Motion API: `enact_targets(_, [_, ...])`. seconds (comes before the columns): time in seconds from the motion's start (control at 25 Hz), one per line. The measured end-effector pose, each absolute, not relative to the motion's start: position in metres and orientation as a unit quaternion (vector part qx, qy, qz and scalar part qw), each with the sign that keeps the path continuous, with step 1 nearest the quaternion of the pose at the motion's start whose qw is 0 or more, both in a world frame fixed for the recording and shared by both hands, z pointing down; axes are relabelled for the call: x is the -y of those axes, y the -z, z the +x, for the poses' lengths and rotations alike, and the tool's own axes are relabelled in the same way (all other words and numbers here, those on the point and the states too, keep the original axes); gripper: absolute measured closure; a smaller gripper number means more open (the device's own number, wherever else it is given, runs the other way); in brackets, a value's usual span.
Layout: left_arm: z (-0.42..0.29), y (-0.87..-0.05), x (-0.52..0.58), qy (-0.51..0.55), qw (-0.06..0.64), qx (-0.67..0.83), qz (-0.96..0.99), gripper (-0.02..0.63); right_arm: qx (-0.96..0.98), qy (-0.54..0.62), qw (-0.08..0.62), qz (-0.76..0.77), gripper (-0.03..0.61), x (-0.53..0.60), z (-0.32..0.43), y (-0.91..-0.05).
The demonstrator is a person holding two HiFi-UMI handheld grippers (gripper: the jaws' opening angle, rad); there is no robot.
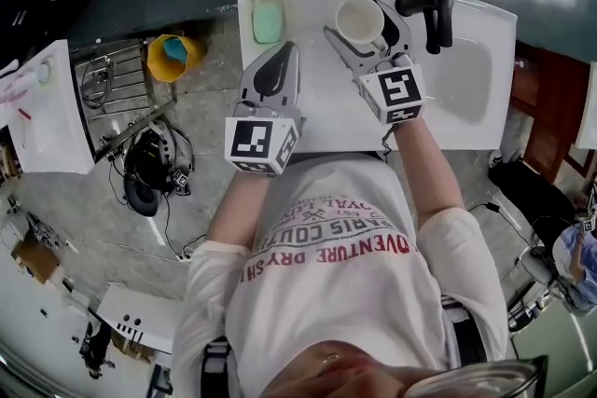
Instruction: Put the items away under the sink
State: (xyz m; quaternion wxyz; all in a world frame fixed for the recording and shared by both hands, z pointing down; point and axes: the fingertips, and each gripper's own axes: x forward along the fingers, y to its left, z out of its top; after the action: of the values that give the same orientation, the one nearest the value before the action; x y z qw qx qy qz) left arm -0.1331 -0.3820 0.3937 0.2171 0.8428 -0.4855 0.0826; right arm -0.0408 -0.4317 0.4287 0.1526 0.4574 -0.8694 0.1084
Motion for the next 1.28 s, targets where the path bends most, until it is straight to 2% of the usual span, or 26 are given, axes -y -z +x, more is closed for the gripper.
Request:
enact_targets(0.76, [-0.083, -0.339, 0.245, -0.064, 0.174, 0.441, 0.878, 0.591, 0.852, -0.106, 0.096, 0.504, 0.187, 0.265, 0.006, -0.350])
enact_targets(1.28, [-0.006, -0.356, 0.039, -0.039, 0.182, 0.517, 0.836, 0.591, 0.888, -0.098, 0.098, 0.438, 0.187, 0.073, 0.087, -0.355])
